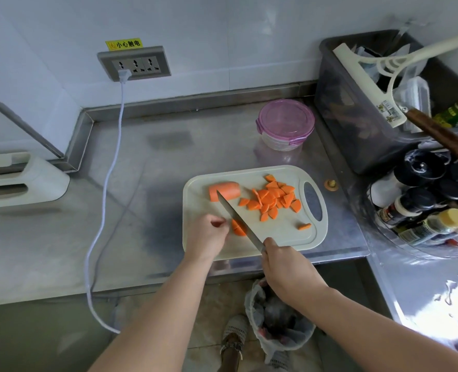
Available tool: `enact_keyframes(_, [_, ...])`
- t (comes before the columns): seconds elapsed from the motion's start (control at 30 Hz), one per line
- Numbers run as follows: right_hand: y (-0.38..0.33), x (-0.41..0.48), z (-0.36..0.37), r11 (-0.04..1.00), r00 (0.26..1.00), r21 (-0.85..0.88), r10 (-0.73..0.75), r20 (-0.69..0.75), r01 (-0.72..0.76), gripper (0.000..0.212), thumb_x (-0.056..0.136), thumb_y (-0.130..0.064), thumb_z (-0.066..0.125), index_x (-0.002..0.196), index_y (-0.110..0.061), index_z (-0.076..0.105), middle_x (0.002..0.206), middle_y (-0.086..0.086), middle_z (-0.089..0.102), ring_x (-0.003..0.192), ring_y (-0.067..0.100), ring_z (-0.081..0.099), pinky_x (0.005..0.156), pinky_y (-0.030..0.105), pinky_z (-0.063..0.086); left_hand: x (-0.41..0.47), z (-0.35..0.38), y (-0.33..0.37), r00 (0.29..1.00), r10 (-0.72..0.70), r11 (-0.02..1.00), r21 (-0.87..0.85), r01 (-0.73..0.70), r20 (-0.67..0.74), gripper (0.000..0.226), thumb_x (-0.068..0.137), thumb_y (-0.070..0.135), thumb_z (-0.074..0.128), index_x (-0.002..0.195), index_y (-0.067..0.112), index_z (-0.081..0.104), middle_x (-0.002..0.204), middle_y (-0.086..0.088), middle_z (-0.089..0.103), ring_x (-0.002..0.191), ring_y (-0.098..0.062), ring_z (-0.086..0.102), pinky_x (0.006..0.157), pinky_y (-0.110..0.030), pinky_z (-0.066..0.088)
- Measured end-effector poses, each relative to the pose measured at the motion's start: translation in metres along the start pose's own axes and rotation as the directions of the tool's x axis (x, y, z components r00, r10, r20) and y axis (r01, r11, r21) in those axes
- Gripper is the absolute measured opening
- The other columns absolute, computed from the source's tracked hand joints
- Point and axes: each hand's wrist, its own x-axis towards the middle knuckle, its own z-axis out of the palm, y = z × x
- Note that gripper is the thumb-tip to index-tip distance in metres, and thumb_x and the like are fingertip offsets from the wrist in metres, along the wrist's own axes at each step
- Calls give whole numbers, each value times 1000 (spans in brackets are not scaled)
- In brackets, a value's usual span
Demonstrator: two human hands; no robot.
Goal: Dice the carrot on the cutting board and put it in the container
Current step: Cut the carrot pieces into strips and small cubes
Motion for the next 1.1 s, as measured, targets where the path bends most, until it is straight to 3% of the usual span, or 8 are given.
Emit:
enact_keyframes(0.17, [0,-1,1,999,1000,-47,-10,-3,10,15,100,-13,36,112,-14,44,88,9,65,76,27,65,63,39,53,2,10,-3,998,-70,998,2,70,3,25,86,14,67,65,26,60,72,0,69,84,-25,70,84,-44,56])
enact_keyframes(0.47, [0,0,2,995,1000,-104,-5,24,7,24,100,-14,41,123,-15,40,91,5,65,76,22,66,67,38,59,2,15,-2,995,-94,994,-46,94,14,20,83,12,70,69,24,61,73,-4,70,80,-23,70,82,-43,57])
enact_keyframes(0.67, [-1,-1,0,972,997,-223,-58,54,69,39,98,-10,45,135,-11,31,85,1,54,68,17,55,48,23,40,2,19,-1,998,-70,998,-3,70,-3,13,84,16,70,74,22,65,75,-4,70,83,-25,69,84,-40,56])
enact_keyframes(0.8, [-4,2,-2,979,997,-201,-9,78,25,37,97,-8,43,133,-14,33,93,6,64,79,22,66,58,31,51,2,21,-2,997,-78,997,-6,78,-14,10,85,15,69,77,20,67,78,-5,71,87,-27,69,84,-37,55])
enact_keyframes(0.9, [-6,3,-1,985,997,-170,3,82,11,34,98,-8,43,130,-14,35,95,7,65,78,21,66,60,32,53,4,21,-3,994,-110,993,-32,109,-13,5,85,16,69,81,18,68,82,-7,72,88,-26,69,85,-37,55])
enact_keyframes(1.0, [-5,4,1,988,996,-154,-10,91,24,32,97,-6,43,127,-12,36,89,6,62,72,21,61,46,25,40,6,23,-4,991,-130,989,-69,129,-14,14,83,12,70,72,19,65,82,-9,73,86,-28,70,86,-40,55])
enact_keyframes(1.1, [-6,8,1,988,994,-152,-13,106,29,32,96,-6,43,127,-11,36,87,6,60,71,21,59,45,26,38,9,24,-7,989,-144,986,-89,141,-26,24,82,11,72,65,25,63,82,-10,73,85,-30,70,85,-45,55])
